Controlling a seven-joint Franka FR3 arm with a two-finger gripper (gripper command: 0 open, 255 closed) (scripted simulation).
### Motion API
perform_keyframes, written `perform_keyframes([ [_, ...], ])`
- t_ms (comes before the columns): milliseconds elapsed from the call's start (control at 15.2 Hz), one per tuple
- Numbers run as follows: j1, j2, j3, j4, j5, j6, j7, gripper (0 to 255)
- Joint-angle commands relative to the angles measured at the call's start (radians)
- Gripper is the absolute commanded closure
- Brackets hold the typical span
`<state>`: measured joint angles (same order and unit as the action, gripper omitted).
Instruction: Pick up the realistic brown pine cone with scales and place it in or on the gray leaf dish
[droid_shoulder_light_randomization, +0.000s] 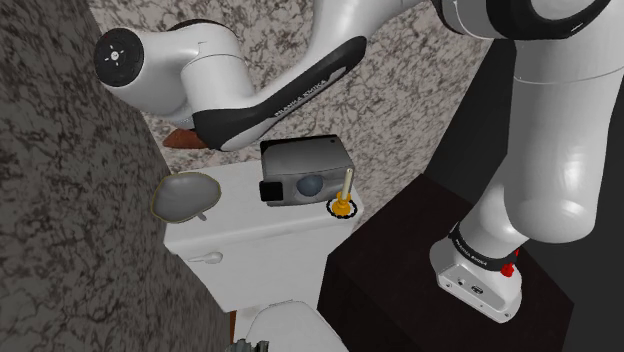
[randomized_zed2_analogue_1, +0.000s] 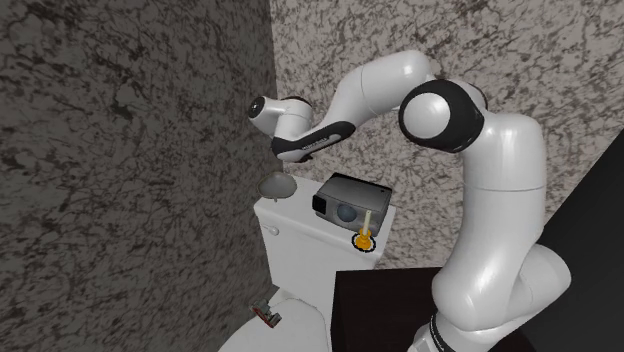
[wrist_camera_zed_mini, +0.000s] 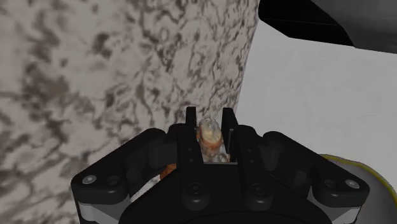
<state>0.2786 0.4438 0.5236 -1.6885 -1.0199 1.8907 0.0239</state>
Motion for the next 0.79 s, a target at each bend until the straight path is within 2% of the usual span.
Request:
perform_keyframes([
  [0,0.025,-0.009,0.014,-0.004,0.011,-0.029,0.021,255],
  [462,0.138,0.003,0.063,0.039,0.044,-0.156,0.098,255],
  [726,0.141,0.026,0.056,0.019,0.026,-0.131,0.129,255],
])
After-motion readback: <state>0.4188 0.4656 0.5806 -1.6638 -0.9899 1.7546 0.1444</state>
